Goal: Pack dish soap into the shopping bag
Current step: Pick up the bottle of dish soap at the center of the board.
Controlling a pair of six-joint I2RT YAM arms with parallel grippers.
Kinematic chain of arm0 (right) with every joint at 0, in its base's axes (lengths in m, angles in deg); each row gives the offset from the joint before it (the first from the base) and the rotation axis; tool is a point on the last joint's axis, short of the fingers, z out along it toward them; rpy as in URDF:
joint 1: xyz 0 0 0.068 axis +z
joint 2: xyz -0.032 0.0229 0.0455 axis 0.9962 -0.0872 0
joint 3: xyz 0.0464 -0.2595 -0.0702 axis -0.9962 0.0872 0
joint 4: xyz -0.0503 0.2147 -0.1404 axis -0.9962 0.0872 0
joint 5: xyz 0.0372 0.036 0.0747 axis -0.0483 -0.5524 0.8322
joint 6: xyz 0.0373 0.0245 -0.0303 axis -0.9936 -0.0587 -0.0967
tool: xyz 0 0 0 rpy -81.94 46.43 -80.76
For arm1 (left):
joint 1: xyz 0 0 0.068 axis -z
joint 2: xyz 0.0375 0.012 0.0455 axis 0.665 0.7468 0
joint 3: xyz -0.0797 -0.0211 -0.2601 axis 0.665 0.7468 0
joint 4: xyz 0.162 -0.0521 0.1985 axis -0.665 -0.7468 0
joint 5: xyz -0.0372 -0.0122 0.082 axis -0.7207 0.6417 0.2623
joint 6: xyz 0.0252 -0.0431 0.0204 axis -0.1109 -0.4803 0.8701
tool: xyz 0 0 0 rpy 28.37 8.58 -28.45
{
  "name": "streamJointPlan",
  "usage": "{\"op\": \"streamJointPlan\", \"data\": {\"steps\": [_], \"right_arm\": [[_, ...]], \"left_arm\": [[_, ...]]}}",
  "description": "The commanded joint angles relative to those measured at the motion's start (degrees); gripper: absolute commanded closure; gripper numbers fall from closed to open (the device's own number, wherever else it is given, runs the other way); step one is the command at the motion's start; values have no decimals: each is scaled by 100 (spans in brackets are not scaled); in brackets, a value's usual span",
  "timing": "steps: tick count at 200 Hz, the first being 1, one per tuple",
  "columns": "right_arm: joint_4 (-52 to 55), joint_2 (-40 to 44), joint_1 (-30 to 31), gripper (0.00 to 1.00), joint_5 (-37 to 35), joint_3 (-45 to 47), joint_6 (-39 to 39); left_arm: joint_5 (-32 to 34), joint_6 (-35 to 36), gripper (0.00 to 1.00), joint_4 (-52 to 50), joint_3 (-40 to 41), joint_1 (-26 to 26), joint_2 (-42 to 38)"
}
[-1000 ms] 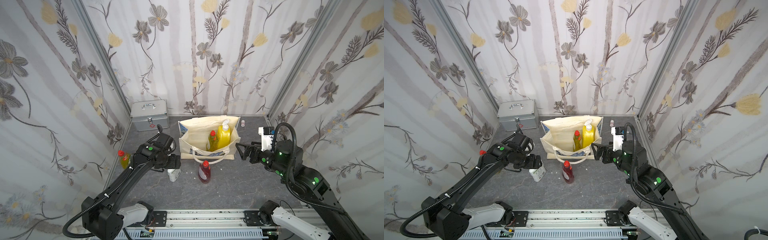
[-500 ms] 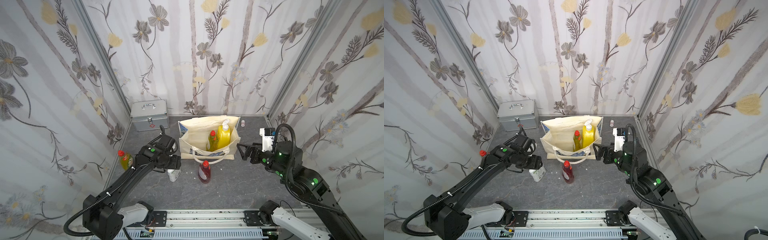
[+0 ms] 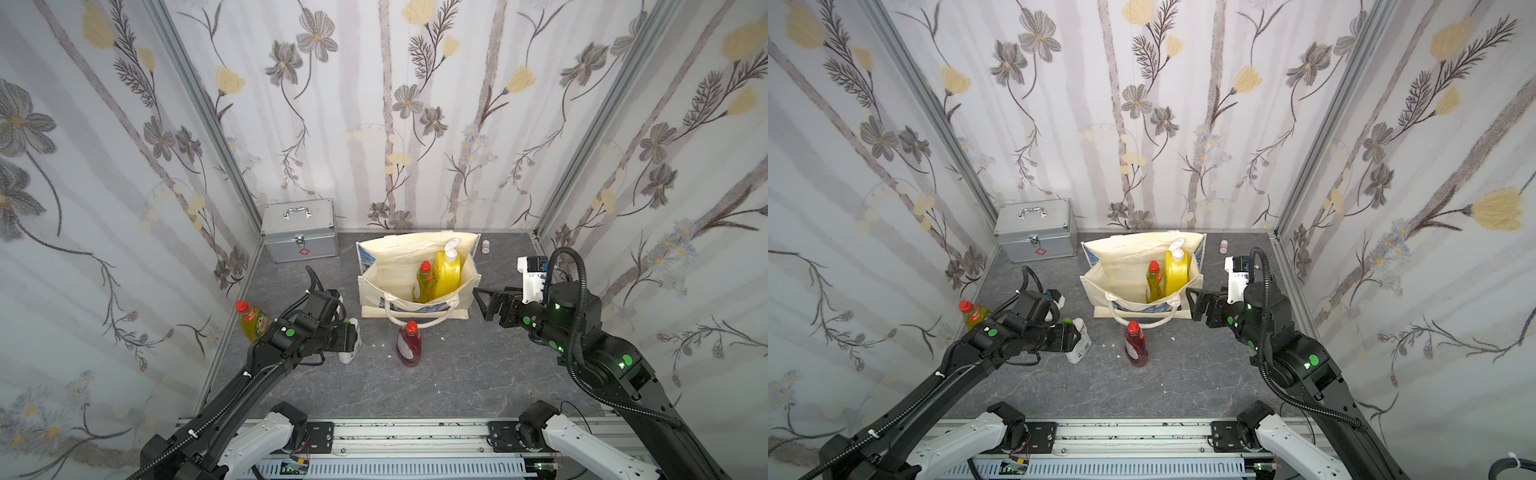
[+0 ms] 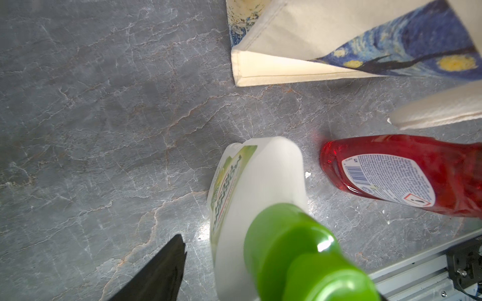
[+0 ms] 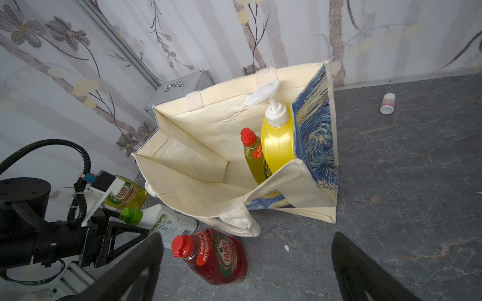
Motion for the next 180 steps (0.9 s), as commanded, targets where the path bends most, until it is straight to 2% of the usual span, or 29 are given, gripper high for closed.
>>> {"op": "streamJointPlan", "data": {"steps": [1,23,63,99,180], "right_arm": [[-195,-55,-19,0,102,1,-10],[-192,-66,-29,0,127,-8,-2],[-186,-58,-62,0,149,-8,16],[-180,-49,-93,0,163,-35,42],[-163,-73,-187,0,254,-43,121]], "left_arm": [[258,43,24,672,322,10,-369],[365,162,26,936,547,7,-601],[32,331,30,1253,638,9,-363],[12,473,36,1506,759,14,-372],[-34,398,38,1613,831,22,-129]]}}
